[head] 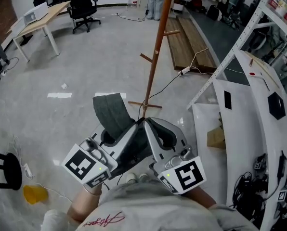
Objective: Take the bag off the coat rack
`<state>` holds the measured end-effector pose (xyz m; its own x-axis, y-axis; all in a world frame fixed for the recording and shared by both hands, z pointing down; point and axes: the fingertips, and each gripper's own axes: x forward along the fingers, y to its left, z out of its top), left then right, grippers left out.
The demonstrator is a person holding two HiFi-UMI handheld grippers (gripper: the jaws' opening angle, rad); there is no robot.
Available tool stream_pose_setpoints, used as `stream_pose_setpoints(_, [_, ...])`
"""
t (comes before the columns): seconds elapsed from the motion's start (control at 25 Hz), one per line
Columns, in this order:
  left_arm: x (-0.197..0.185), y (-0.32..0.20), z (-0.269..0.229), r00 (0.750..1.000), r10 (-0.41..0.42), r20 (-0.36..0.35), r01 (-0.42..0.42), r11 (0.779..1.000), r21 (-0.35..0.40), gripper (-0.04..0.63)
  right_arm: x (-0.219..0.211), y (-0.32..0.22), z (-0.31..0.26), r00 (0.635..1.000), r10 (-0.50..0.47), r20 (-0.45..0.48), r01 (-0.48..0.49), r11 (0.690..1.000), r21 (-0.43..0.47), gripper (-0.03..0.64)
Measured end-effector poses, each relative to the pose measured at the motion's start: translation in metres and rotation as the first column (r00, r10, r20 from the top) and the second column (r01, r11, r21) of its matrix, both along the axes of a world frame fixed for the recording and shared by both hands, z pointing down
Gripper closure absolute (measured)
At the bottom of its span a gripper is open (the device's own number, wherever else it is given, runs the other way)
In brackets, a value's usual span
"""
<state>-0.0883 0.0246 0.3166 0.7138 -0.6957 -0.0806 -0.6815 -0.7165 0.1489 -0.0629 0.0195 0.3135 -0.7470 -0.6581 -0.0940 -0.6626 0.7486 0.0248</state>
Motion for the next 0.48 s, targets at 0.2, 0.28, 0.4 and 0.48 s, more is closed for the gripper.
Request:
stream_pose_setpoints(0.2, [0.009,-0.004,-0.005,1.0,-0.003,-0.001,0.003,1.0,0.008,0.558,0.011,-0.001,-0.003,1.0,0.009,-0.012,-0.009,1.0,0.013,0.598])
stream_pose_setpoints(0.28, [0.013,-0.004,-0.006,1.0,0.0,0.006,0.0,1.0,0.011,0.558,0.014,-0.001,-0.001,0.999,0.018,-0.031,-0.018,1.0,0.016,0.598])
stream_pose_setpoints(0.4, [0.017,-0.006,-0.01,1.0,0.002,0.008,-0.002,1.0,0.022,0.558,0.02,-0.001,0.0,0.999,0.027,-0.039,-0.027,0.999,0.022,0.598])
stream_pose_setpoints(0.48, [0.021,-0.008,-0.013,1.0,0.008,0.011,-0.009,1.0,0.03,0.558,0.024,-0.003,-0.002,0.999,0.039,-0.035,-0.038,0.999,0.025,0.598])
